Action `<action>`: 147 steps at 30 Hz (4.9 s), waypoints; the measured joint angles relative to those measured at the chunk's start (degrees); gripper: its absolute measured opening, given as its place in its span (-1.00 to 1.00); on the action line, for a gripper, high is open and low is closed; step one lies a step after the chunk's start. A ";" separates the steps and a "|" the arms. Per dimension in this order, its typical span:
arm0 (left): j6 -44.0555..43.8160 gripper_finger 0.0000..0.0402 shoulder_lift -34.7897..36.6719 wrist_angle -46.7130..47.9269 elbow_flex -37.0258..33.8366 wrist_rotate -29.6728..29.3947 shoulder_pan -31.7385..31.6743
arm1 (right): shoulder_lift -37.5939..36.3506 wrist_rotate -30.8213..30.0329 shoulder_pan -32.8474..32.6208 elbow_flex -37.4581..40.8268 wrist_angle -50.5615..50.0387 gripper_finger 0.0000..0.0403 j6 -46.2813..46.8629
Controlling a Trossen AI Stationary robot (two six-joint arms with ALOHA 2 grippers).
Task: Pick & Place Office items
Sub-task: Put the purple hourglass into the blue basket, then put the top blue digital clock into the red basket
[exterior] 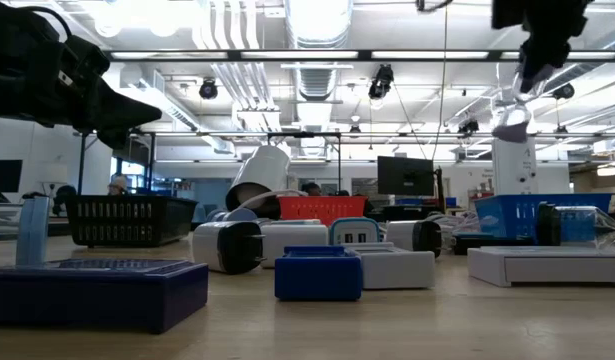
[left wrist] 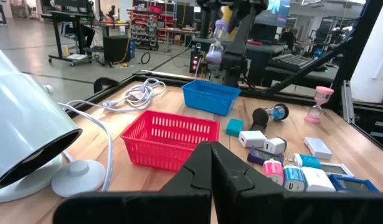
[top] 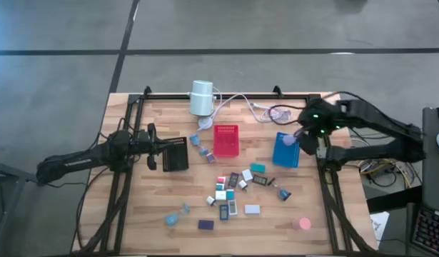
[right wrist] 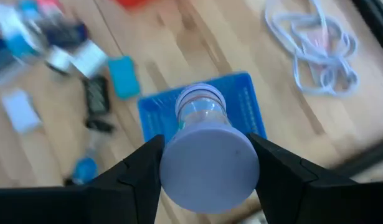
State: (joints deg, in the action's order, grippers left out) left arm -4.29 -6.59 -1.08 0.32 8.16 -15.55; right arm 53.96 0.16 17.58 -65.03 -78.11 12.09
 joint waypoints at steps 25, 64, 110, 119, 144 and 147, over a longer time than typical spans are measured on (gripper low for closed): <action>1.36 -1.00 -0.11 0.00 0.00 0.04 0.00 | 18.70 2.85 7.29 6.03 7.37 -0.03 -7.23; 1.29 -1.00 -1.15 0.11 0.00 -0.52 0.00 | 24.65 2.76 10.93 12.10 17.35 0.28 -12.87; 0.90 -1.00 -1.49 0.09 0.00 -0.52 0.02 | -39.40 7.79 -0.46 53.70 96.08 -0.96 -8.34; 0.92 -1.00 -2.50 0.09 0.00 -0.52 0.00 | -46.98 9.04 -0.46 59.20 96.16 -0.96 -8.21; 1.52 -1.00 -4.07 -0.04 -0.02 -2.87 0.01 | -50.80 10.68 -0.44 64.54 93.09 -0.96 -11.67; 0.70 -1.00 -4.14 -0.14 -0.02 -3.50 0.00 | -50.95 10.87 -0.44 64.50 94.20 -0.96 -12.23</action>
State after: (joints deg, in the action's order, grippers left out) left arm -3.60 -10.73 -1.22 0.30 4.67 -15.55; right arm 3.01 11.03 17.15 -0.53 16.09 -0.13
